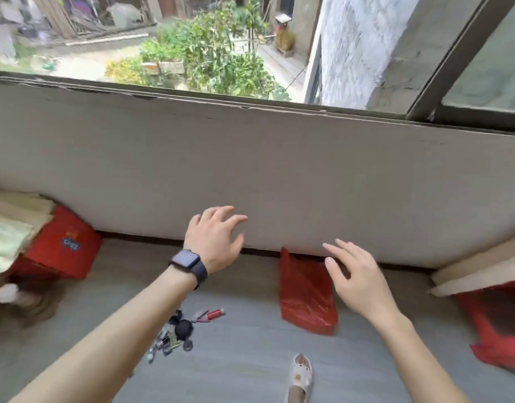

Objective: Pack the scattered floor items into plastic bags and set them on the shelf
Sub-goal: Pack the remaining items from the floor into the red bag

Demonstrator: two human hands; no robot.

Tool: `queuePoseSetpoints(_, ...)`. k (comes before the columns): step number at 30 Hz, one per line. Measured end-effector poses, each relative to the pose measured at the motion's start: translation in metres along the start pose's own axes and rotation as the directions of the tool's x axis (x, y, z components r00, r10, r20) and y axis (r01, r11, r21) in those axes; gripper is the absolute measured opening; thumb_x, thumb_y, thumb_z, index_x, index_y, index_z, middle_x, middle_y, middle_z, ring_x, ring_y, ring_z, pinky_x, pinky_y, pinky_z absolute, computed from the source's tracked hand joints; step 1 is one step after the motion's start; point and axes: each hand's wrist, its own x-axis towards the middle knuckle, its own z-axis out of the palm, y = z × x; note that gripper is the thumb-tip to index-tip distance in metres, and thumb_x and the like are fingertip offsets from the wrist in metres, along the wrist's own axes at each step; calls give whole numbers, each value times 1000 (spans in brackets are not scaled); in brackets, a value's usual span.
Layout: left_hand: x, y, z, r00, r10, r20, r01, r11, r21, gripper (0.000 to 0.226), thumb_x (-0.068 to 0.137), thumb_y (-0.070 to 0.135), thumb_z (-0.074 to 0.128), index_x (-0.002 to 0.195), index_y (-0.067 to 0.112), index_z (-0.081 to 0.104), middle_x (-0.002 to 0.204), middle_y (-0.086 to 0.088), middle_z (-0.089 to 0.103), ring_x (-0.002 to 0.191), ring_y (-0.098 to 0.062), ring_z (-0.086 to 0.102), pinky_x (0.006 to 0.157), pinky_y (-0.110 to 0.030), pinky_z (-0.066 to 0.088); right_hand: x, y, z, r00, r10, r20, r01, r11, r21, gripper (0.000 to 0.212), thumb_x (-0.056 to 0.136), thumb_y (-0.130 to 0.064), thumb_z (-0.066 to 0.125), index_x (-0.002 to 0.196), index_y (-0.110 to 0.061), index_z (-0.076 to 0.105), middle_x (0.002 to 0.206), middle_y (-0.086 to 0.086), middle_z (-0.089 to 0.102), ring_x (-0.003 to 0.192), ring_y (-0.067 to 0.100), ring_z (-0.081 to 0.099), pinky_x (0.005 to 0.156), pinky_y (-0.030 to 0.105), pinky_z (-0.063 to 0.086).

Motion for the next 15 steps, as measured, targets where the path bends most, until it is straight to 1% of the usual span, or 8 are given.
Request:
queuePoseSetpoints(3, 24, 15, 70, 983, -132, 126, 137, 990, -24, 45, 84, 49, 49, 129, 43, 55, 142, 7, 50, 132, -19, 42, 103, -39, 36, 30, 55, 49, 986, 33, 164, -34, 999, 9, 36, 96, -41, 55, 132, -41, 59, 145, -14, 51, 141, 7, 33, 114, 18, 18)
queuePoseSetpoints(5, 37, 21, 123, 954, -216, 210, 225, 974, -19, 46, 87, 49, 47, 133, 44, 50, 145, 11, 45, 134, -16, 38, 105, -37, 33, 48, 93, 85, 960, 56, 273, -59, 998, 0, 38, 98, -45, 51, 136, -42, 55, 147, -17, 48, 143, 5, 28, 116, 19, 18)
queuePoseSetpoints(7, 47, 21, 179, 918, -269, 292, 282, 959, -2, 46, 90, 49, 45, 136, 45, 46, 147, 12, 41, 136, -15, 34, 106, -36, 31, 66, 129, 122, 935, 67, 349, -62, 998, -25, 41, 99, -46, 47, 140, -41, 50, 149, -16, 44, 144, 6, 26, 117, 21, 17)
queuePoseSetpoints(10, 56, 10, 279, 851, -337, 402, 349, 936, 48, 47, 92, 48, 43, 138, 42, 44, 147, 9, 40, 136, -19, 35, 106, -39, 31, 90, 186, 190, 896, 105, 431, -81, 994, -74, 45, 100, -46, 44, 145, -38, 45, 152, -12, 42, 145, 9, 25, 119, 23, 17)
queuePoseSetpoints(13, 58, -3, 385, 779, -367, 508, 365, 925, 109, 49, 93, 46, 43, 141, 38, 41, 147, 4, 39, 136, -22, 34, 108, -42, 31, 105, 242, 263, 869, 142, 474, -93, 988, -126, 49, 100, -45, 44, 148, -35, 41, 155, -6, 40, 146, 14, 25, 119, 25, 17)
queuePoseSetpoints(15, 54, -9, 459, 738, -373, 562, 372, 920, 123, 50, 92, 45, 43, 141, 35, 40, 147, 1, 40, 136, -24, 33, 107, -44, 32, 110, 279, 314, 848, 169, 502, -95, 981, -171, 52, 100, -45, 43, 150, -34, 36, 158, -2, 35, 147, 18, 23, 121, 29, 18)
